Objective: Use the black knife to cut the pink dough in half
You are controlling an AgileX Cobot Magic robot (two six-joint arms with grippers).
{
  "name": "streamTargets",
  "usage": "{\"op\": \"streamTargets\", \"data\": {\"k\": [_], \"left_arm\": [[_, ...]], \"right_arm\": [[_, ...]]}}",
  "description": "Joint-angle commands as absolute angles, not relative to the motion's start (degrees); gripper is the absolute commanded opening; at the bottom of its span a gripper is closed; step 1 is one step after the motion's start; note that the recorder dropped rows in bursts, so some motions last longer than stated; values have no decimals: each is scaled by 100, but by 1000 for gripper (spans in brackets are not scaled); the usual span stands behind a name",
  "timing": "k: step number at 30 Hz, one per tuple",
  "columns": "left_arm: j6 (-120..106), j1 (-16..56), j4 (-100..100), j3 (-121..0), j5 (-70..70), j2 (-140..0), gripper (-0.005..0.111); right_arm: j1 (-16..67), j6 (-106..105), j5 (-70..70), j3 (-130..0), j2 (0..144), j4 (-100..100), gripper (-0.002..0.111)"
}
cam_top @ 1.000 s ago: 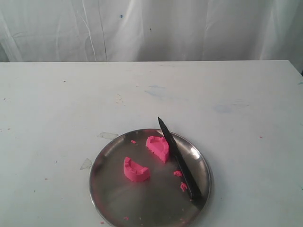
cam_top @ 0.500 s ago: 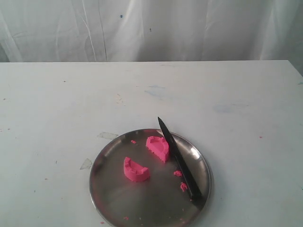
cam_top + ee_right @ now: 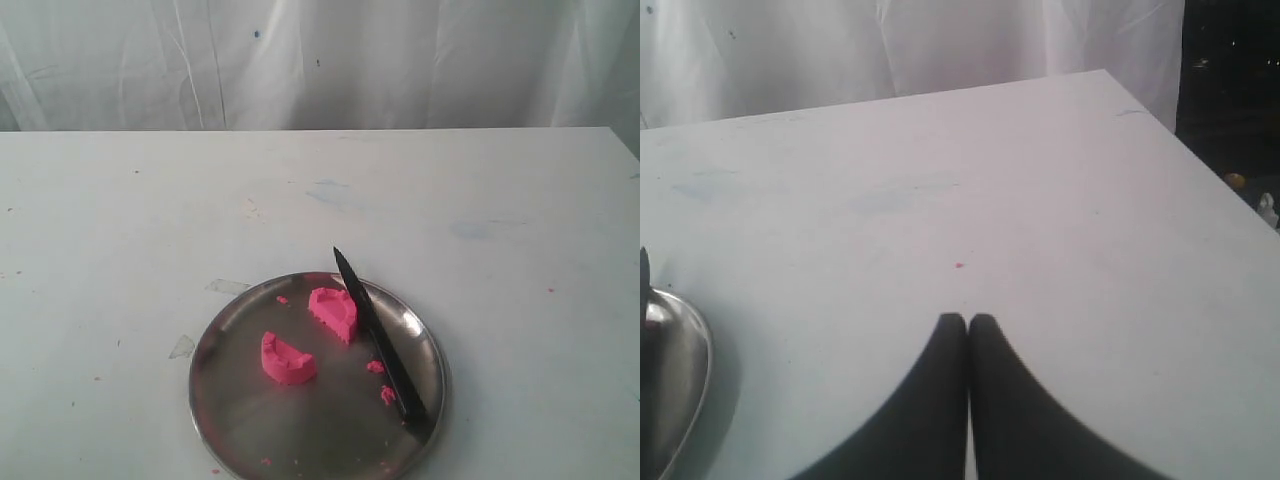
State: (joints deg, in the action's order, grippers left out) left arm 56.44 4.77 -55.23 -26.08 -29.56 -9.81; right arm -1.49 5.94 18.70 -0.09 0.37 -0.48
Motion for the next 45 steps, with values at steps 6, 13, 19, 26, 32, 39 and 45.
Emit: {"op": "streamTargets", "data": {"k": [6, 13, 19, 26, 32, 39, 45], "left_arm": [[5672, 464, -5570, -2575, -2958, -944, 0], [5672, 475, -5570, -2575, -2959, -944, 0], [5605, 345, -5368, -2575, -2770, -930, 0], [3637, -209, -2906, -1632, -2621, -794, 0], [2429, -385, -2709, -303, -110, -449, 0], [2527, -385, -2640, 0, 1402, -25, 0], [-58, -408, 706, 0, 103, 0, 0]], "right_arm": [[-175, 619, 1974, 0, 0, -129, 0], [-175, 619, 1974, 0, 0, -129, 0], [-175, 619, 1974, 0, 0, -129, 0], [-175, 619, 1974, 0, 0, -129, 0], [-175, 619, 1974, 0, 0, -129, 0], [-175, 619, 1974, 0, 0, -129, 0], [-175, 619, 1974, 0, 0, -129, 0]]}}
